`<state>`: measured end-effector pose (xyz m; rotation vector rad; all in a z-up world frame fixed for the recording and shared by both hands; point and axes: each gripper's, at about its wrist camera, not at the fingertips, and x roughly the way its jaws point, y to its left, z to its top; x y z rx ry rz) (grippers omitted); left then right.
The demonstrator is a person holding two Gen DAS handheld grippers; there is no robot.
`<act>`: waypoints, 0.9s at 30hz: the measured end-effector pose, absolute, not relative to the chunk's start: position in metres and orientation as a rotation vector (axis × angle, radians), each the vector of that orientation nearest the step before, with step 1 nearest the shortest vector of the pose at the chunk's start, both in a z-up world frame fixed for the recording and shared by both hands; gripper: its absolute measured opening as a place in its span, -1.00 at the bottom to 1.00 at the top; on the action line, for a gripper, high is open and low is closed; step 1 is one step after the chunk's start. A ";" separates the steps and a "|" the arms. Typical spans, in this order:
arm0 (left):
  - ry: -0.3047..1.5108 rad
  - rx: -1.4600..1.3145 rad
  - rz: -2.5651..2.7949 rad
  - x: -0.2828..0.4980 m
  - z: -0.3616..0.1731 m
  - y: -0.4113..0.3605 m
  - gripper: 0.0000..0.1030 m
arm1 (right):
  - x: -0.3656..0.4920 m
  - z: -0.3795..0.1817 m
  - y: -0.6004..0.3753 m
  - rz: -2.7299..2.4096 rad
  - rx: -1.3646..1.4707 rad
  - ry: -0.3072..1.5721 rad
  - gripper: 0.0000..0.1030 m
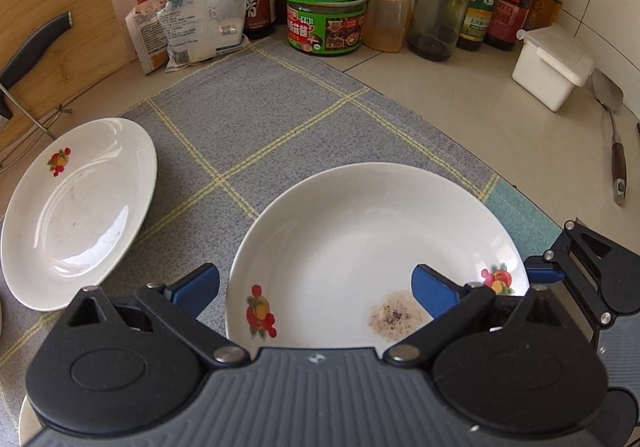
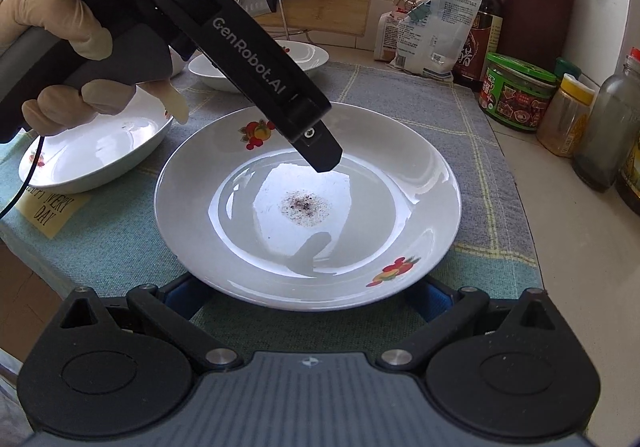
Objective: Organize plates and bowls
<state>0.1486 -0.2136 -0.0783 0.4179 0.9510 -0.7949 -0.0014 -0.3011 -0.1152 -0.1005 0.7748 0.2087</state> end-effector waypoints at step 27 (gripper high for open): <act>1.126 0.443 -0.970 0.186 -0.093 -0.223 0.57 | 0.008 -0.115 -0.306 0.297 -0.140 0.808 1.00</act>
